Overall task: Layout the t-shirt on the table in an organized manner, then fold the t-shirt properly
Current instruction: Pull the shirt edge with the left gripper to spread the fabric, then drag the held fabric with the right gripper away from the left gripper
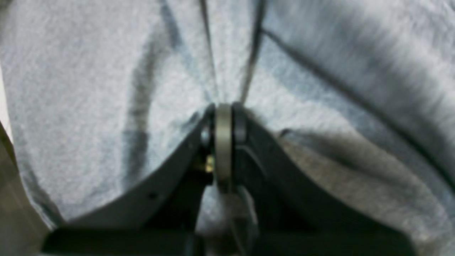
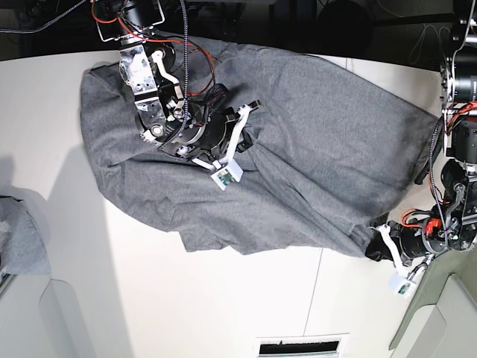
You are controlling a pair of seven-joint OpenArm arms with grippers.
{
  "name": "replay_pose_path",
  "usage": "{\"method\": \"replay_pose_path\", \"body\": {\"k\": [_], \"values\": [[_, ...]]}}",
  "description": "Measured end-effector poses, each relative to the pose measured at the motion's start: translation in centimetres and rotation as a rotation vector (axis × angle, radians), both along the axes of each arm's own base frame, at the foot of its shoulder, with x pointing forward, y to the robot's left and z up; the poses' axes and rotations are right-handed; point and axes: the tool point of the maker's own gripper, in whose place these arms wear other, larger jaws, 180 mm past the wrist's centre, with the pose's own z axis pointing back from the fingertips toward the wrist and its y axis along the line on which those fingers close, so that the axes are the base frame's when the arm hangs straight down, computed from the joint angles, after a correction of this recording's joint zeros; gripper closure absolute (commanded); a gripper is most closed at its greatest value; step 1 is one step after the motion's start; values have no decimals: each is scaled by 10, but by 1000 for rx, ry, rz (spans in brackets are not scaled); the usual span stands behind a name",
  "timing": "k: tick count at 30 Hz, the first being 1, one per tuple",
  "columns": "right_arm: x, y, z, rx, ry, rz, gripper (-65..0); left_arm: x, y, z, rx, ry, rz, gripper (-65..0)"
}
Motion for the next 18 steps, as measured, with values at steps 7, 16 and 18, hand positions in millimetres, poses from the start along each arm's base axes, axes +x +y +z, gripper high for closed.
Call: {"method": "replay_pose_path", "body": {"k": [7, 16, 18], "values": [[-6, 0, -3, 2, 11, -2, 0, 3, 3, 10, 5, -24, -3, -70], [-6, 0, -4, 1, 12, -1, 0, 13, -9, 37, 1, -104, -40, -371], [-6, 0, -4, 1, 12, -1, 0, 12, -10, 35, -10, -90, -38, -371]]}}
